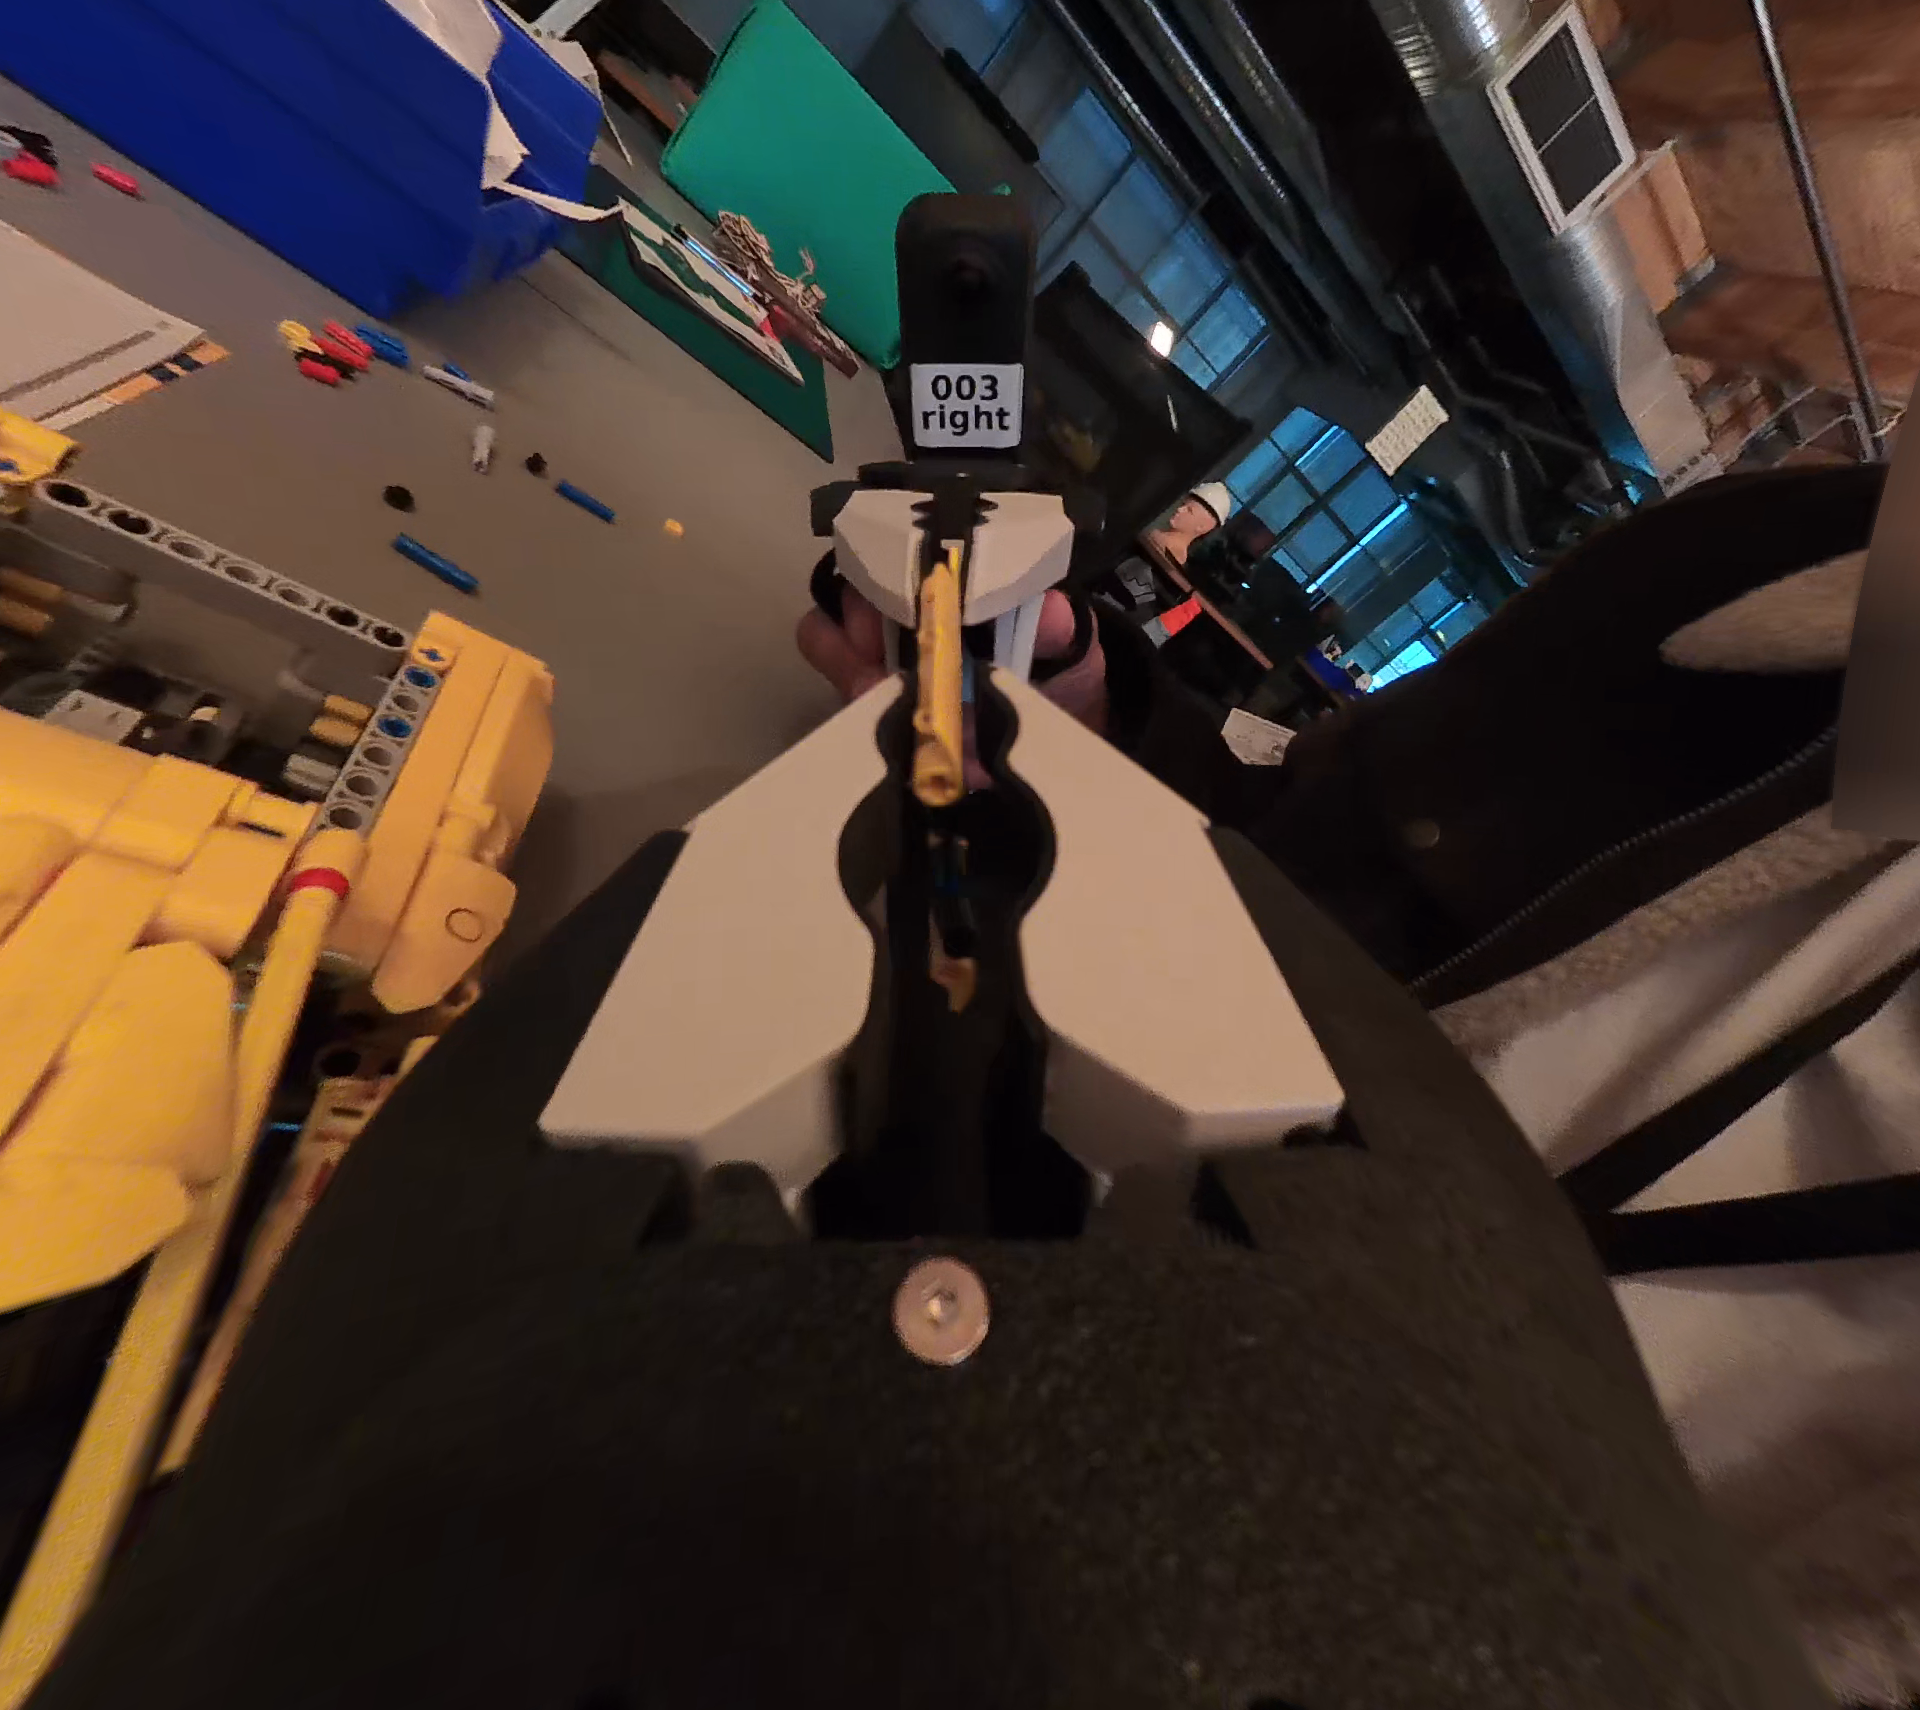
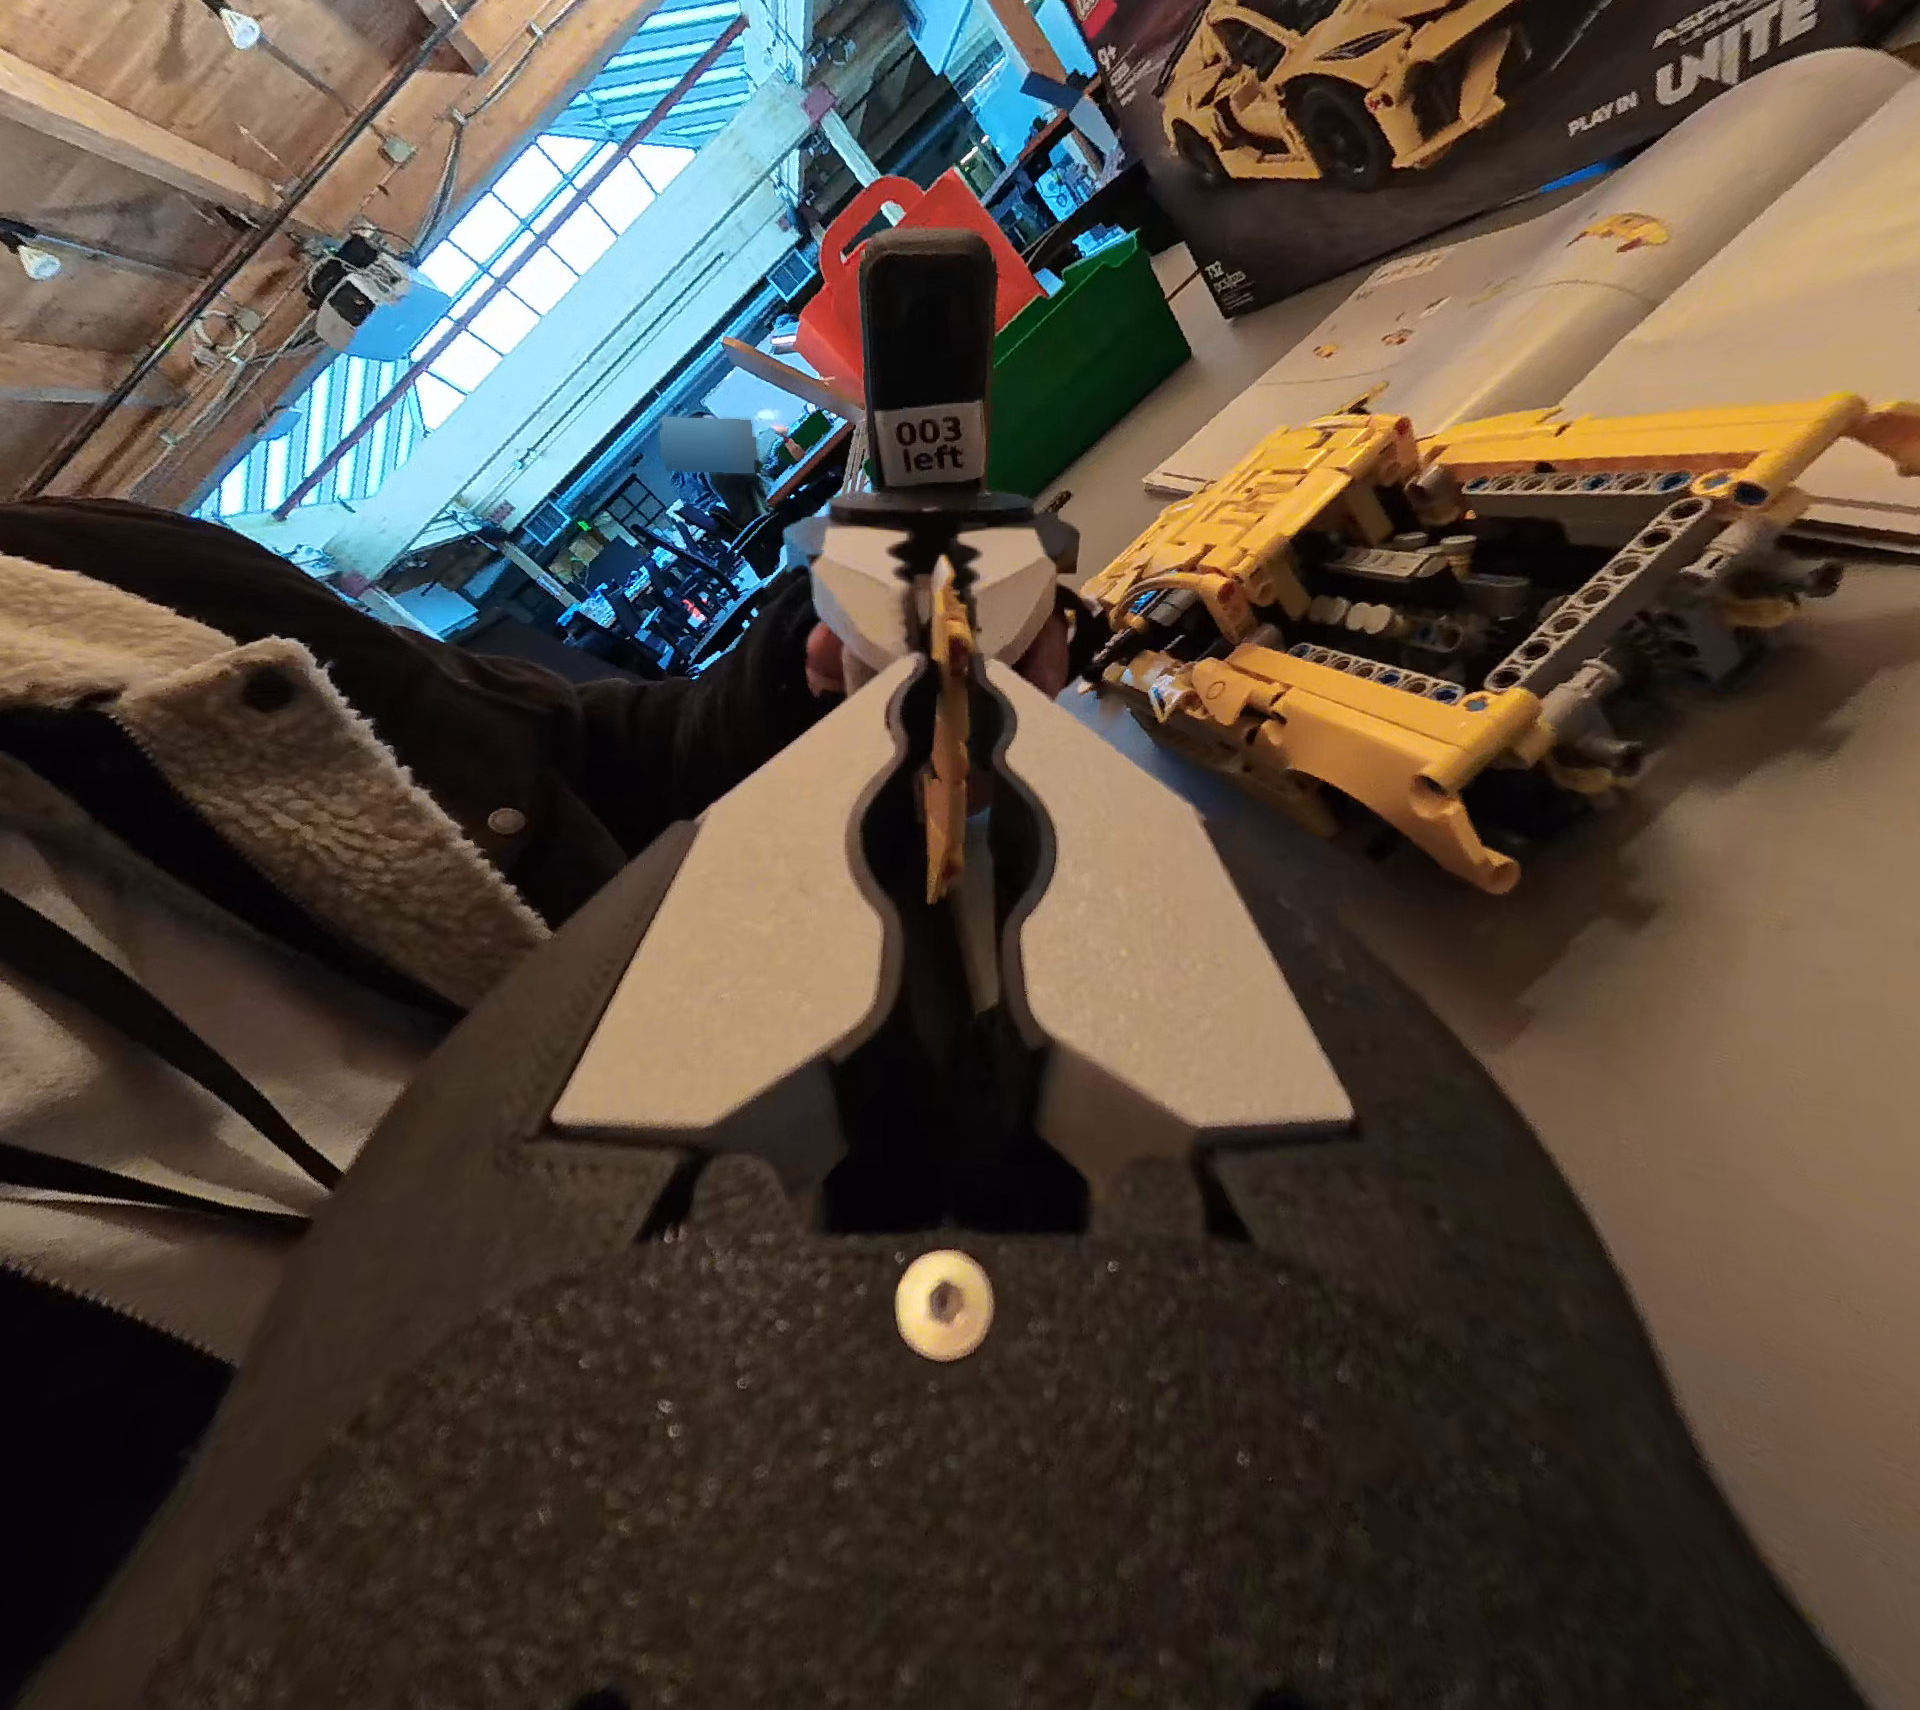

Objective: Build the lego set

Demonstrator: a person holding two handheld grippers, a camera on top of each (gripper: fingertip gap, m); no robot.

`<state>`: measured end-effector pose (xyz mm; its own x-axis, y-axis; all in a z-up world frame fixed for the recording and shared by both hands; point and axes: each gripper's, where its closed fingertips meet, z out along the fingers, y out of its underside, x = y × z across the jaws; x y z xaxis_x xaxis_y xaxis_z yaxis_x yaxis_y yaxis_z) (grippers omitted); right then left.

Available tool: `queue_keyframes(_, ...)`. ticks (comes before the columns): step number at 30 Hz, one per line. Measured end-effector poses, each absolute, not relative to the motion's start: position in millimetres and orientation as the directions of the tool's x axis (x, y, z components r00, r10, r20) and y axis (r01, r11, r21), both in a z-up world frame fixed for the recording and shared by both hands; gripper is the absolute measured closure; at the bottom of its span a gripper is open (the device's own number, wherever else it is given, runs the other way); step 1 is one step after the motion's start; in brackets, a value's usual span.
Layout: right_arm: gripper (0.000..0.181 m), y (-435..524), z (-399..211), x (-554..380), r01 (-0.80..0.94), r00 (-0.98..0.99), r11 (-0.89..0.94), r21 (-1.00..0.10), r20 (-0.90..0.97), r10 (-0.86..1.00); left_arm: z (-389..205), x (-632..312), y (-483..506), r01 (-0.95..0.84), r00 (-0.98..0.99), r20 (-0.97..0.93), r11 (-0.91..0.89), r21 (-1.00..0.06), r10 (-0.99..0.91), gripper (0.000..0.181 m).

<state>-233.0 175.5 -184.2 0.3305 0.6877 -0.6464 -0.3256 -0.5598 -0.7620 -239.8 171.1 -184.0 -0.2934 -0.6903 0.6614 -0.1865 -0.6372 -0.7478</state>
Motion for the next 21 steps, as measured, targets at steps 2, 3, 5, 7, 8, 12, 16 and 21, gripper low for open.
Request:
queue_keyframes(2,0.176,175,-185,-233,-0.322,0.328,-0.564,-0.76,-0.649,0.687,-185,-239,171,-0.179,-0.287,0.65,-0.627,-0.758,-0.703,0.175)
queue_keyframes(3,0.176,174,-184,-234,-0.318,0.322,-0.565,-0.761,-0.648,0.69,-184,-239,170,-0.176,-0.293,0.646,-0.625,-0.761,-0.704,0.175)
queue_keyframes(5,0.176,170,-184,-236,-0.306,0.304,-0.573,-0.76,-0.648,0.698,-184,-241,167,-0.177,-0.314,0.645,-0.624,-0.761,-0.697,0.175)
queue_keyframes(7,0.176,169,-189,-238,-0.29,0.295,-0.601,-0.745,-0.667,0.685,-188,-242,165,-0.195,-0.307,0.637,-0.608,-0.769,-0.707,0.175)
queue_keyframes(8,0.176,167,-189,-239,-0.287,0.274,-0.615,-0.734,-0.678,0.682,-189,-244,164,-0.205,-0.312,0.632,-0.599,-0.774,-0.709,0.175)
queue_keyframes(12,0.176,160,-196,-244,-0.237,0.248,-0.655,-0.718,-0.696,0.674,-194,-248,158,-0.254,-0.32,0.61,-0.554,-0.792,-0.725,0.175)
queue_keyframes(16,0.176,159,-207,-246,-0.186,0.28,-0.68,-0.709,-0.701,0.655,-204,-250,156,-0.308,-0.295,0.567,-0.485,-0.818,-0.769,0.176)
queue_keyframes(21,0.176,162,-225,-247,-0.109,0.38,-0.681,-0.724,-0.664,0.644,-221,-250,159,-0.388,-0.227,0.508,-0.402,-0.83,-0.831,0.176)
